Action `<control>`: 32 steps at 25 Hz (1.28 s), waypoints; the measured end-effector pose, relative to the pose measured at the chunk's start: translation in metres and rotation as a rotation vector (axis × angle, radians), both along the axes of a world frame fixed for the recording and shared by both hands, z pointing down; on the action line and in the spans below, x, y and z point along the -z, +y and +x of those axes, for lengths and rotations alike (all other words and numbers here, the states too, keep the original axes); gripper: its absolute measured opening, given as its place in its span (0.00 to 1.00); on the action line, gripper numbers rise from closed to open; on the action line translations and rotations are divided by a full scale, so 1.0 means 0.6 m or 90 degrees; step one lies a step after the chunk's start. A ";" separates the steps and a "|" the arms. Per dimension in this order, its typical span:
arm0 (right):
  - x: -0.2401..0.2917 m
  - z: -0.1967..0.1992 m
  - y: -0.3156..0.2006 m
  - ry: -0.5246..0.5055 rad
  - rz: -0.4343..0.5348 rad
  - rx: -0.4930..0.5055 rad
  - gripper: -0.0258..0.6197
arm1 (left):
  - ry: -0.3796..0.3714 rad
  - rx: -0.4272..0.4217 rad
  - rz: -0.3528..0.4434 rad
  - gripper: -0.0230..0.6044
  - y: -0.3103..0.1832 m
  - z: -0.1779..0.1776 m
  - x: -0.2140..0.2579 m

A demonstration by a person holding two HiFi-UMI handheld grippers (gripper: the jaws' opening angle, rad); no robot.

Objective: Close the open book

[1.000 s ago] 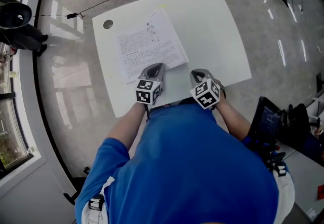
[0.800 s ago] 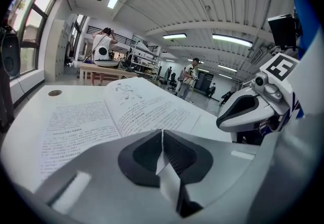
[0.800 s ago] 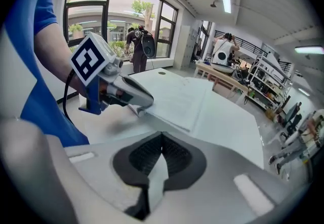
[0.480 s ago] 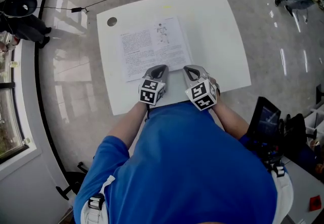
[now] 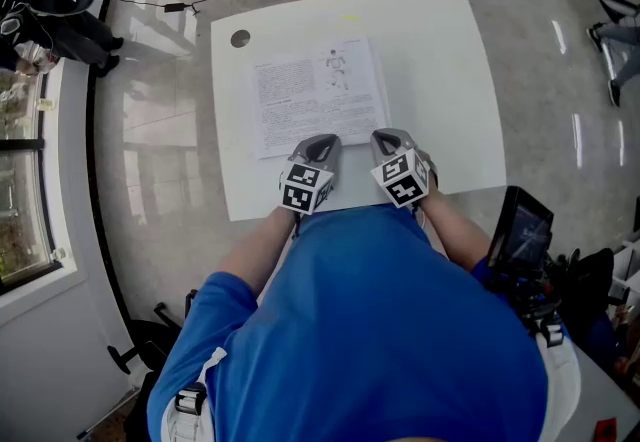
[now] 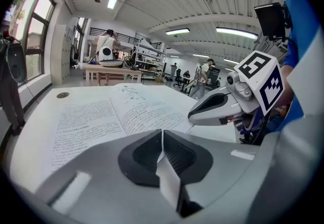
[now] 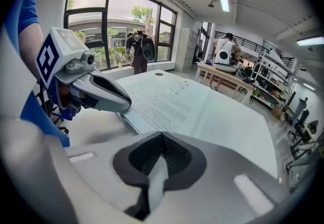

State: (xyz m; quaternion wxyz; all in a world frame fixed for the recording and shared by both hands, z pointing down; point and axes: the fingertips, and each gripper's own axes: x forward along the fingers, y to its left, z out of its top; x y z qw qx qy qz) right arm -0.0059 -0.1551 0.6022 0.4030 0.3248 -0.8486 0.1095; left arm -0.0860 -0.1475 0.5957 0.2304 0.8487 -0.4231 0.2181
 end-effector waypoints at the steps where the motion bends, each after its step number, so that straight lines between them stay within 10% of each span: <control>1: -0.002 0.000 0.002 0.000 -0.001 0.001 0.04 | -0.001 0.004 0.001 0.06 0.003 -0.004 0.001; 32: -0.001 0.012 -0.006 0.003 0.007 -0.013 0.04 | -0.012 0.046 0.015 0.06 0.005 -0.052 0.001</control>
